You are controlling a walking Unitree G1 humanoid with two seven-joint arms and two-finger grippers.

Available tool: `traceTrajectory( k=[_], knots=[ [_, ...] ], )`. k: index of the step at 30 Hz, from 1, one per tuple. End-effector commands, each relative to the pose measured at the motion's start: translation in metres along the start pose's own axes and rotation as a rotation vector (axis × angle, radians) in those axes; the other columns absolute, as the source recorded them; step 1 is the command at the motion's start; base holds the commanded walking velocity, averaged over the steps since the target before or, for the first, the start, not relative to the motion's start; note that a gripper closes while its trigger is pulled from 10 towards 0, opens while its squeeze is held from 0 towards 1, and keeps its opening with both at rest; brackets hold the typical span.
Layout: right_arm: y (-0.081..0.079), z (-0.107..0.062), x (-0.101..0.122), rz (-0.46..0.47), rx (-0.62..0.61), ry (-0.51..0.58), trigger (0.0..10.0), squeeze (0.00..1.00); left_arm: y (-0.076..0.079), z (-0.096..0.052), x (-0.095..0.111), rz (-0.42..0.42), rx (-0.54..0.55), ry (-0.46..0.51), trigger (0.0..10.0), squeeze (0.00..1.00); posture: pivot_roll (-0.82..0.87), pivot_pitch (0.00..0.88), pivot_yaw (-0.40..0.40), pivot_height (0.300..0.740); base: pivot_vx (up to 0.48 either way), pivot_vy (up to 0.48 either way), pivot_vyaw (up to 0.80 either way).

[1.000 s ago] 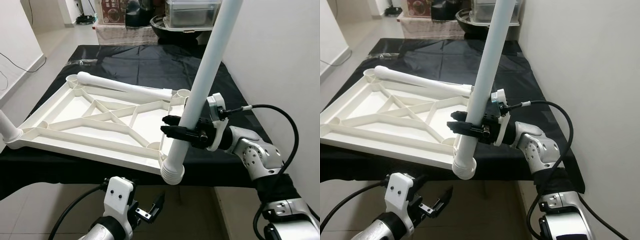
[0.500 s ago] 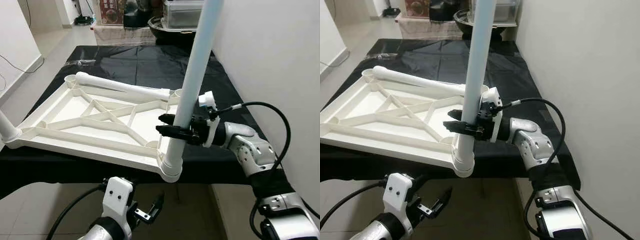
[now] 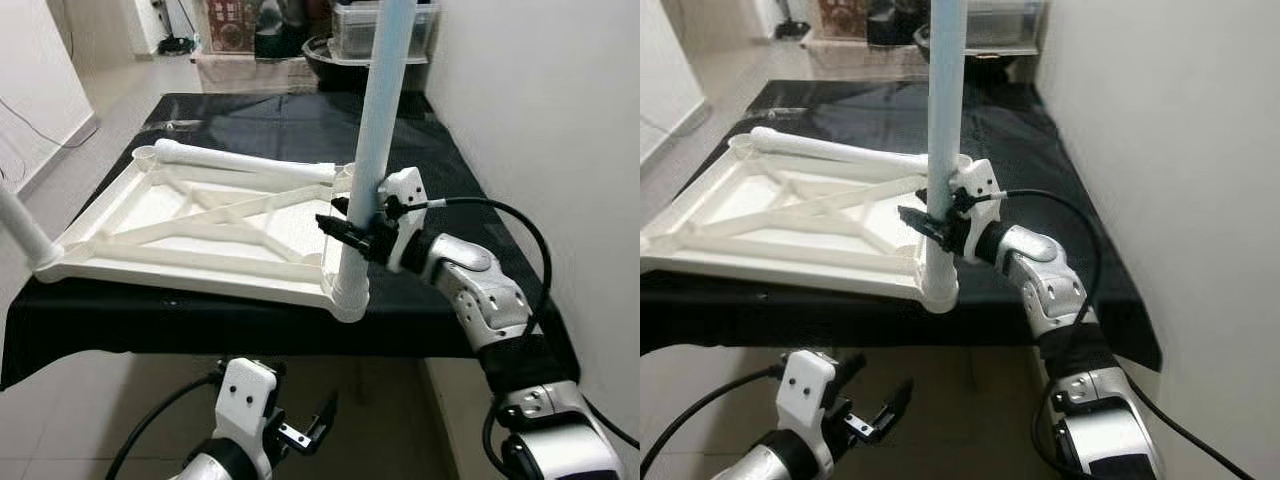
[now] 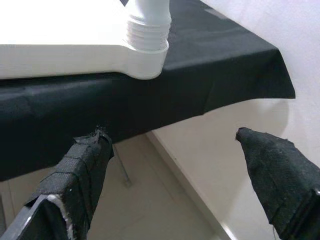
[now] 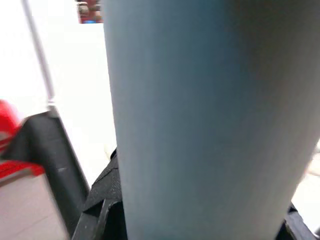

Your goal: Building children table

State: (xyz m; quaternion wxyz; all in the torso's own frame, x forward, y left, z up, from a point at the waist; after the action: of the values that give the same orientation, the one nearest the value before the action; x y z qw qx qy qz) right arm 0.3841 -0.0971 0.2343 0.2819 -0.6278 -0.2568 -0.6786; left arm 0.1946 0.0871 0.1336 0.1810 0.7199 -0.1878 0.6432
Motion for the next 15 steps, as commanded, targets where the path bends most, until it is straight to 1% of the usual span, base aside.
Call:
traceTrajectory(
  k=[1, 2, 3, 4, 5, 6, 11, 13, 15],
  knots=[
    [0.015, -0.007, -0.023, 0.007, -0.115, -0.092, 10.0, 0.00, 0.000, -0.002, -0.002, 0.009, 0.000, -0.019, 10.0, 0.00, 0.09, 0.162, -0.042, 0.740, 0.000, 0.000, 0.00],
    [0.021, -0.005, -0.023, 0.009, -0.177, -0.086, 10.0, 0.00, 0.000, -0.002, -0.002, 0.010, 0.001, -0.019, 10.0, 0.00, 0.09, 0.163, -0.044, 0.740, 0.000, 0.000, 0.00],
    [0.024, -0.003, -0.023, 0.034, -0.223, -0.072, 10.0, 0.00, 0.000, -0.001, -0.002, 0.011, 0.003, -0.019, 10.0, 0.00, 0.09, 0.163, -0.046, 0.740, 0.000, 0.000, 0.00],
    [0.024, -0.003, -0.023, 0.034, -0.223, -0.072, 10.0, 0.00, 0.000, -0.001, -0.002, 0.011, 0.003, -0.019, 10.0, 0.00, 0.09, 0.163, -0.046, 0.740, 0.000, 0.000, 0.00],
    [0.020, 0.000, -0.022, 0.071, -0.202, -0.053, 10.0, 0.00, 0.000, -0.001, -0.002, 0.014, 0.006, -0.020, 10.0, 0.00, 0.09, 0.161, -0.049, 0.740, 0.000, 0.000, 0.00],
    [0.017, 0.001, -0.021, 0.084, -0.178, -0.050, 10.0, 0.00, 0.000, -0.001, -0.002, 0.015, 0.006, -0.020, 10.0, 0.00, 0.09, 0.161, -0.049, 0.740, 0.000, 0.000, 0.00],
    [0.015, 0.001, -0.021, 0.083, -0.173, -0.042, 10.0, 0.00, 0.000, -0.001, -0.002, 0.018, 0.007, -0.019, 10.0, 0.00, 0.09, 0.161, -0.048, 0.740, 0.000, 0.000, 0.00],
    [0.035, -0.003, -0.024, 0.070, -0.406, -0.051, 10.0, 0.00, -0.001, 0.000, 0.000, 0.022, 0.013, -0.013, 10.0, 0.00, 0.08, 0.159, -0.049, 0.740, 0.000, 0.000, 0.00],
    [0.035, -0.003, -0.024, 0.070, -0.406, -0.051, 10.0, 0.00, -0.001, 0.000, 0.000, 0.022, 0.013, -0.013, 10.0, 0.00, 0.08, 0.159, -0.049, 0.740, 0.000, 0.000, 0.00]
  ],
)
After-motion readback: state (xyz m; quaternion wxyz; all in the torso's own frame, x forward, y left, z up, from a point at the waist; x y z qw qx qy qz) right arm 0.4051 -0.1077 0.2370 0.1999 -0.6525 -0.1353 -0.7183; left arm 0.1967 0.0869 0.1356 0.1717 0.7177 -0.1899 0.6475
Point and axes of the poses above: a point about 5 cm out from each wrist's last joint towards the gripper, its own z axis pointing out of the wrist towards the gripper, its own x axis along the axis of the wrist's last joint, y = z × x, the point moved 2 cm from there along z, pointing out of the wrist towards the gripper, and after that the axes turned 6 degrees about z, right-handed, at the moved point
